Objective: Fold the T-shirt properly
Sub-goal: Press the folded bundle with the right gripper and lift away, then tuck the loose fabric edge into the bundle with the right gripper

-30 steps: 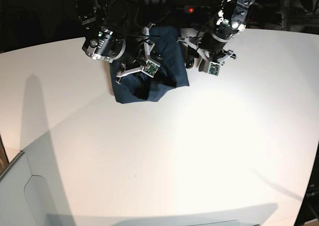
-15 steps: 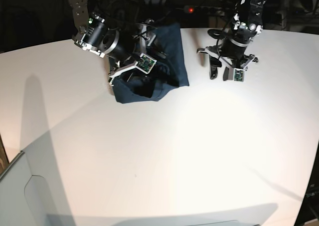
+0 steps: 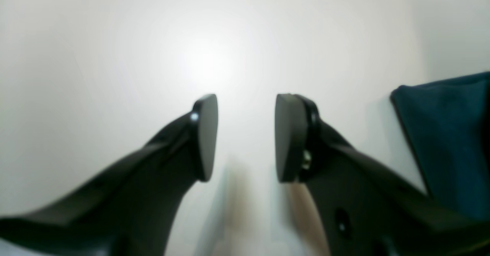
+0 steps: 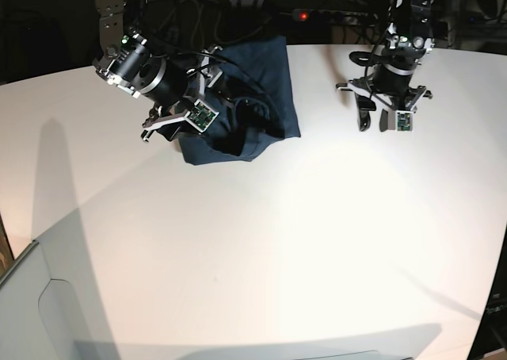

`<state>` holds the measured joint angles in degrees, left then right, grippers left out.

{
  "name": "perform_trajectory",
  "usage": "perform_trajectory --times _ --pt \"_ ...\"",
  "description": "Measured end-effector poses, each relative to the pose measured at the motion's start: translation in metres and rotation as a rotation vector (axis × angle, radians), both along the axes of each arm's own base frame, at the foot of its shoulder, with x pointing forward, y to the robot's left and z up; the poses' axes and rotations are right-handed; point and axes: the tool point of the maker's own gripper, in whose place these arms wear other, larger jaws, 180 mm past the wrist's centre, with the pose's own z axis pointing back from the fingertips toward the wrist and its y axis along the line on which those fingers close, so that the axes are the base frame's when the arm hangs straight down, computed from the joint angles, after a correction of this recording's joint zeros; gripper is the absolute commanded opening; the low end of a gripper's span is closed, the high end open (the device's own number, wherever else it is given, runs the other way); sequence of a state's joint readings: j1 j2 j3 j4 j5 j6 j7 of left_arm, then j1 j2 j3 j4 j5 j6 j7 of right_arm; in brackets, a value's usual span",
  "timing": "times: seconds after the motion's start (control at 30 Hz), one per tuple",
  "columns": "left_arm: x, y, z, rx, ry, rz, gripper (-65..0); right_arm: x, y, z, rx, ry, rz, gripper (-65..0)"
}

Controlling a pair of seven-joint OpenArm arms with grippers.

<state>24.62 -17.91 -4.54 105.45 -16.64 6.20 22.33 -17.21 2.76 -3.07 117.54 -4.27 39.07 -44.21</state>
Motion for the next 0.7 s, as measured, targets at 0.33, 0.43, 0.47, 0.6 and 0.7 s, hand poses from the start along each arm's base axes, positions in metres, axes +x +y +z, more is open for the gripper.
perform_trajectory --times 0.33,0.43,0.47,0.6,0.7 --pt "0.0 -0.001 0.0 -0.002 0.0 0.001 -41.0 -0.002 0.017 -0.014 0.012 0.042 0.052 -28.1" --pt "0.0 -0.001 0.0 -0.003 0.0 0.002 -41.0 0.0 0.017 -0.015 0.013 0.041 0.055 -40.8" --pt "0.0 -0.001 0.0 -0.004 0.0 0.002 -41.0 0.0 0.017 -0.015 0.012 0.042 0.055 -47.9" --pt "-0.006 -0.001 -0.004 -0.004 0.013 0.002 -41.0 -0.001 0.017 -0.016 0.01 0.044 0.055 -64.9" --pt "-0.006 -0.001 -0.003 -0.005 0.012 0.002 -41.0 -0.002 0.016 -0.017 0.003 0.051 0.053 -64.6"
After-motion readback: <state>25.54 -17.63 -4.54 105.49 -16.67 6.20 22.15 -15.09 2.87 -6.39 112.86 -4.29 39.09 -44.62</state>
